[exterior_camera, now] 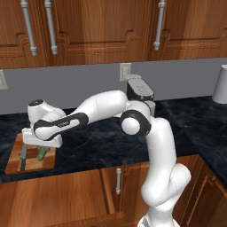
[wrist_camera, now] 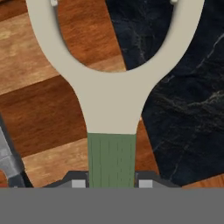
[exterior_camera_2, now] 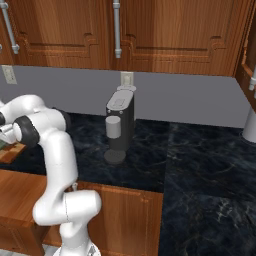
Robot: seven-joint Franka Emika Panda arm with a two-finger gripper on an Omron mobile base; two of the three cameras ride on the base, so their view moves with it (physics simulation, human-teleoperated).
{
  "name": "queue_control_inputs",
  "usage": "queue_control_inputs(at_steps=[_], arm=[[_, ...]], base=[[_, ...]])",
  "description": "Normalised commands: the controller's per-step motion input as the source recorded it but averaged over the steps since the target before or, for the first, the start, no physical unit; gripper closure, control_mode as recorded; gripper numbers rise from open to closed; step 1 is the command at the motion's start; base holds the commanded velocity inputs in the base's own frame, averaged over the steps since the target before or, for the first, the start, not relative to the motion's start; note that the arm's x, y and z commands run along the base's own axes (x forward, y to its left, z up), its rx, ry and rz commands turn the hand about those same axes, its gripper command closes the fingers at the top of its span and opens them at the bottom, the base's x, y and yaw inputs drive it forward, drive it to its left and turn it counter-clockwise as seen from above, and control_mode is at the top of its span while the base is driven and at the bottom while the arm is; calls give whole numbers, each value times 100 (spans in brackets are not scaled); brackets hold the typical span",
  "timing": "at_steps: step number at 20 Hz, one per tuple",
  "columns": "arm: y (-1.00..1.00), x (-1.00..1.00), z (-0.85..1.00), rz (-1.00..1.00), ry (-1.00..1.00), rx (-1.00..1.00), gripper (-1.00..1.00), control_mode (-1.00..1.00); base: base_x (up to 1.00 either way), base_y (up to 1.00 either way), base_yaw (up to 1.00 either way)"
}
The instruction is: Open the drawer on the left and place the cutting tools on the cutting board.
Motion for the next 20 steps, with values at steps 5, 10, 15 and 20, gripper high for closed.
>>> queue_control_inputs(at_steps=[5, 10, 15, 20], arm=[[0, 11, -16, 0, 0, 0, 100, -100], [0, 2, -29, 0, 0, 0, 100, -100], [0, 8, -24, 0, 0, 0, 100, -100], [0, 14, -13, 1, 0, 0, 100, -100]], base=[[0, 0, 0], [0, 0, 0], [0, 0, 0], [0, 0, 0]])
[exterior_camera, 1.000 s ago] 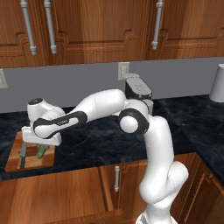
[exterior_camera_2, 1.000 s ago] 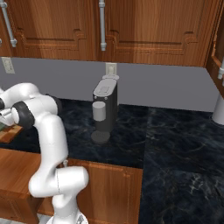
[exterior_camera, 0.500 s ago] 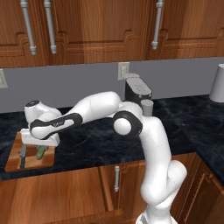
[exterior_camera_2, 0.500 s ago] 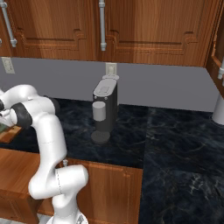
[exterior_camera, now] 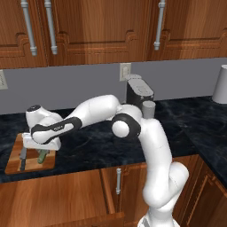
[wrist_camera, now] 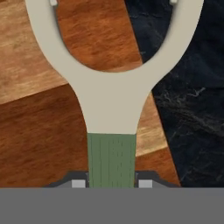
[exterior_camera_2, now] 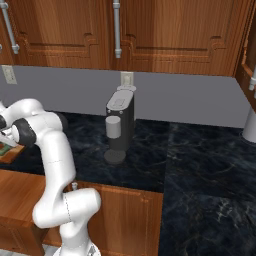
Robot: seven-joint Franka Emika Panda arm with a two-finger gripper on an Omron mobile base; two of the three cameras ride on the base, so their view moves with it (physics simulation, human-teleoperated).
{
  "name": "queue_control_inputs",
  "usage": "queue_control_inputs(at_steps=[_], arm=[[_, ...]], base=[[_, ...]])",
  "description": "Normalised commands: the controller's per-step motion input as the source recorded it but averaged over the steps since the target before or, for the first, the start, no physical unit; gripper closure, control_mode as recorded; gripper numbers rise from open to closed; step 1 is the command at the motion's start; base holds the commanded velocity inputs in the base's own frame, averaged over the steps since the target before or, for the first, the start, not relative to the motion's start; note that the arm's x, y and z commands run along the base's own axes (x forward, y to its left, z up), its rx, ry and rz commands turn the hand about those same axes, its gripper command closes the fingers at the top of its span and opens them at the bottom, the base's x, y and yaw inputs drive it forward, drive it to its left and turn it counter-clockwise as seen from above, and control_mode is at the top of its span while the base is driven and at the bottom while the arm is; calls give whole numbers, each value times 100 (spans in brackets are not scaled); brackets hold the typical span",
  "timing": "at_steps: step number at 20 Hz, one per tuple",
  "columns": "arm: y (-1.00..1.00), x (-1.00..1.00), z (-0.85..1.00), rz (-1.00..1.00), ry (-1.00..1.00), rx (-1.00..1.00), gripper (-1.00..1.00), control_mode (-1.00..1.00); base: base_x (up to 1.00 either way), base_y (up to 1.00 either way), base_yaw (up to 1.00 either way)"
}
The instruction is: Open the drawer on the left and place the cutting tools on the cutting board.
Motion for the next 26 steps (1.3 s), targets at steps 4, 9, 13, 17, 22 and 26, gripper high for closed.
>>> queue_control_inputs(at_steps=[4, 9, 13, 17, 22, 26], arm=[[0, 20, -14, 2, 0, 0, -100, -100], [0, 21, -13, 3, 0, 0, -100, -100], [0, 14, -2, 3, 0, 0, -100, -100], [0, -11, 6, 4, -6, 0, -100, -100], [0, -68, 44, 3, -17, 0, -100, -100], [0, -79, 51, 4, -21, 0, -100, -100]], base=[[0, 0, 0], [0, 0, 0], [0, 0, 0], [0, 0, 0], [0, 0, 0], [0, 0, 0]])
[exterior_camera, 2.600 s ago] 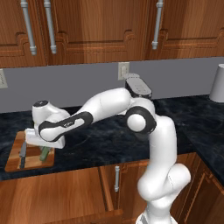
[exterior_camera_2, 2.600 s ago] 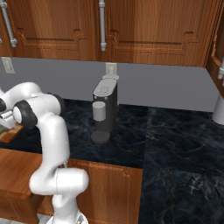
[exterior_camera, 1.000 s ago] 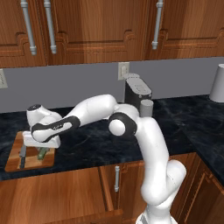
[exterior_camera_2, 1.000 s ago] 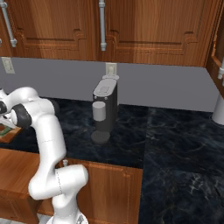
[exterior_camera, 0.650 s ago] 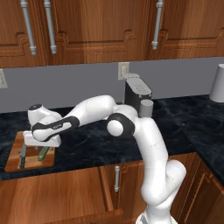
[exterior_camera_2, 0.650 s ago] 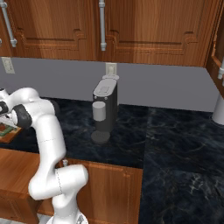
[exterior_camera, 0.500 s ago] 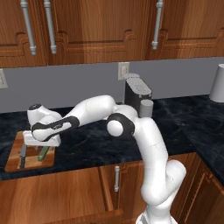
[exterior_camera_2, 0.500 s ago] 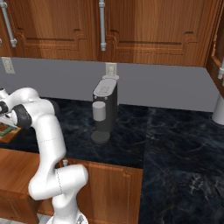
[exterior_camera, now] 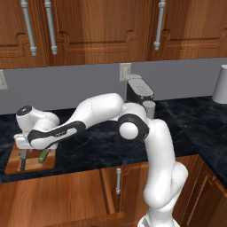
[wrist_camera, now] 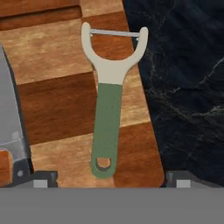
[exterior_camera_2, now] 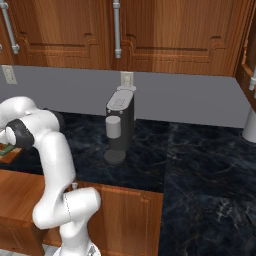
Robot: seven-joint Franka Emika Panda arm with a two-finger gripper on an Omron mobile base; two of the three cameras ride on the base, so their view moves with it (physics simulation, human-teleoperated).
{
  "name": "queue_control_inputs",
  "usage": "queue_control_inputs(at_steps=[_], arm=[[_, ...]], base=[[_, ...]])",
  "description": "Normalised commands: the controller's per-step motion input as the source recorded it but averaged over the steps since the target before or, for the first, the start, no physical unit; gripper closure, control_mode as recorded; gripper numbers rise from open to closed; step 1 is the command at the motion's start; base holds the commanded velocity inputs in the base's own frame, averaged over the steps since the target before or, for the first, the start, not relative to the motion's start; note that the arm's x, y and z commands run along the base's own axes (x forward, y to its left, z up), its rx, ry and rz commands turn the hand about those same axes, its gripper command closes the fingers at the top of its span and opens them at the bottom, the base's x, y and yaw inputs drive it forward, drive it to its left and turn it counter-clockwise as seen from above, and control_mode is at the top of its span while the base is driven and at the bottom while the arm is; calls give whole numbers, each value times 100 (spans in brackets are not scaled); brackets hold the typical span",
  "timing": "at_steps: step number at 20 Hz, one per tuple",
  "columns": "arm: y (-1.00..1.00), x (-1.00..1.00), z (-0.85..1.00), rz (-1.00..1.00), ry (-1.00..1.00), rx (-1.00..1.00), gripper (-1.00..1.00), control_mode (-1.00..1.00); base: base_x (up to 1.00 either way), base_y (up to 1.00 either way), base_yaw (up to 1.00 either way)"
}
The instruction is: Open the drawer on the left and place the cutting tools on the cutting board.
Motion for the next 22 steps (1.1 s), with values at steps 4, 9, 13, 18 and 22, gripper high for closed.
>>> queue_control_inputs(at_steps=[4, 9, 13, 18, 22], arm=[[-20, -68, 67, 2, -17, 0, -100, -100], [-68, -60, 88, 2, -6, 1, -100, -100], [-96, -54, 86, 1, 0, 6, -100, -100], [-100, -45, 76, 1, 0, 9, -100, -100], [-100, -26, 54, 1, 0, 10, -100, -100]], base=[[0, 0, 0], [0, 0, 0], [0, 0, 0], [0, 0, 0], [0, 0, 0]])
